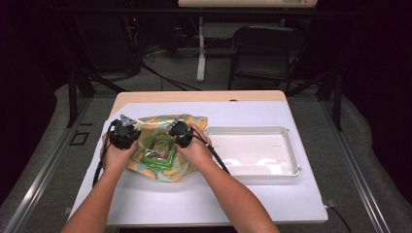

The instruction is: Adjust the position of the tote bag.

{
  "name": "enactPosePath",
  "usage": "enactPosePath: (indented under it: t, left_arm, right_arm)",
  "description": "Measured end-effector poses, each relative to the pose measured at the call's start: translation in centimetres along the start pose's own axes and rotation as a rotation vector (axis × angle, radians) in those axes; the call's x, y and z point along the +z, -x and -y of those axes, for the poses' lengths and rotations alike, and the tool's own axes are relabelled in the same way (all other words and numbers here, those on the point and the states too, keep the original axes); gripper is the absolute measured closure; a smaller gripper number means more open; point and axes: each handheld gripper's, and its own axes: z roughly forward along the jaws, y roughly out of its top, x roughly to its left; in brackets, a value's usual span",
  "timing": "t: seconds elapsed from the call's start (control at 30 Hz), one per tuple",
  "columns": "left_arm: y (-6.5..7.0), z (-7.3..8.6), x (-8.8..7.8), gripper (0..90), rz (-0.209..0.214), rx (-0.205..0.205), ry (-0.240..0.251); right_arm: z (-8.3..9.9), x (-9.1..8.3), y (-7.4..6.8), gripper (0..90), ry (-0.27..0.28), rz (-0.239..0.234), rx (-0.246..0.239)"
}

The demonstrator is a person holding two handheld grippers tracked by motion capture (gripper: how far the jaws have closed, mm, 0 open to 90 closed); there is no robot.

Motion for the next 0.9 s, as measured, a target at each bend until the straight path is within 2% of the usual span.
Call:
enactPosePath:
  t: [0.1,0.23,0.4,0.53,0.6,0.9]
  left_arm:
    - [-0.1,0.1,0.1,90.0,0.0,-0.004,0.0]
    - [-0.1,0.1,0.5,90.0,-0.009,-0.002,-0.006]
    - [-0.3,0.3,0.9,90.0,-0.014,-0.003,-0.022]
    - [-0.4,0.3,1.1,90.0,-0.018,0.005,-0.037]
    - [-0.5,0.3,1.4,90.0,-0.024,-0.004,-0.038]
    - [-1.0,0.5,2.9,89.8,-0.039,-0.02,-0.072]
  right_arm:
    - [0.1,0.1,0.6,88.9,-0.01,0.034,0.016]
    - [0.1,0.0,0.7,88.1,-0.016,0.095,-0.004]
    - [0.2,0.2,0.8,87.7,-0.02,0.142,-0.003]
    - [0.3,0.5,1.3,87.7,-0.027,0.147,0.021]
    - [0.4,0.7,1.5,87.4,-0.026,0.143,0.03]
    - [0.4,1.4,1.8,87.3,-0.053,0.125,0.024]
